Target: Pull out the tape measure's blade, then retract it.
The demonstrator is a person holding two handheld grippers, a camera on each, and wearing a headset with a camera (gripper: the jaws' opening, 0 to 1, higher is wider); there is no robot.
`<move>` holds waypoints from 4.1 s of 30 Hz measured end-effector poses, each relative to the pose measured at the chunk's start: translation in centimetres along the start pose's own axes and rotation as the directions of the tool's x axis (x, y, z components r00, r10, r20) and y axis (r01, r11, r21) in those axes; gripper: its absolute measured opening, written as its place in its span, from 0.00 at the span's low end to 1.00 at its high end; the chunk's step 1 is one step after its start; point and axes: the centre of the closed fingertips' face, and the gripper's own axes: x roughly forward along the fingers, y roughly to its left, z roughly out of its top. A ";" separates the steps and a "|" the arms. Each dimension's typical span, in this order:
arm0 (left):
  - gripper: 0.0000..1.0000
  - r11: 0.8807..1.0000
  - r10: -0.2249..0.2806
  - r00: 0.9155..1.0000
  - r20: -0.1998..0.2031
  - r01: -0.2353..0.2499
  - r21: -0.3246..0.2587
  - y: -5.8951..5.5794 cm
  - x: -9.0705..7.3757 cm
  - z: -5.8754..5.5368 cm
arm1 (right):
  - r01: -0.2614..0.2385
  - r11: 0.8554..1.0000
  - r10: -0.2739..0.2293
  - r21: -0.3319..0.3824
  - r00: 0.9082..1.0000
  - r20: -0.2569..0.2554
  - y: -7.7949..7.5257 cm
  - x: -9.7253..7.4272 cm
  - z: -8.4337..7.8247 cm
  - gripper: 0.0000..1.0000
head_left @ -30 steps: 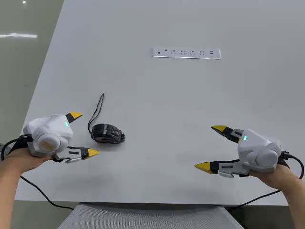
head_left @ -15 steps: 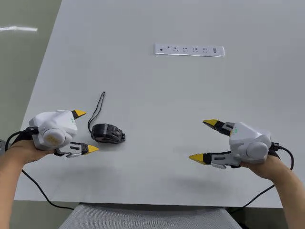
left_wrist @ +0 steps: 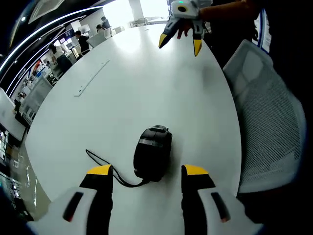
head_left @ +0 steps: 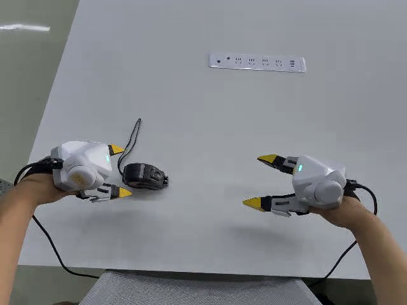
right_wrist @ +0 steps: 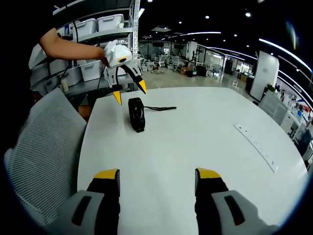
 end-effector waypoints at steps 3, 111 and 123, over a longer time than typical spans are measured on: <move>0.52 1.000 -0.017 1.000 -0.010 0.017 0.023 -0.1 0.5 -0.1 | -0.008 1.000 0.008 0.001 1.000 0.003 -0.1 0.6 0.2 0.62; 0.30 0.980 -0.171 0.985 -0.027 0.173 0.095 -0.7 5.2 -2.4 | -0.318 0.927 0.316 -0.199 0.948 -0.041 5.7 19.9 3.7 0.11; 0.30 0.981 -0.171 0.985 -0.034 0.173 0.092 -0.8 5.1 -2.4 | -0.320 0.922 0.318 -0.219 0.947 -0.043 5.8 19.9 3.9 0.10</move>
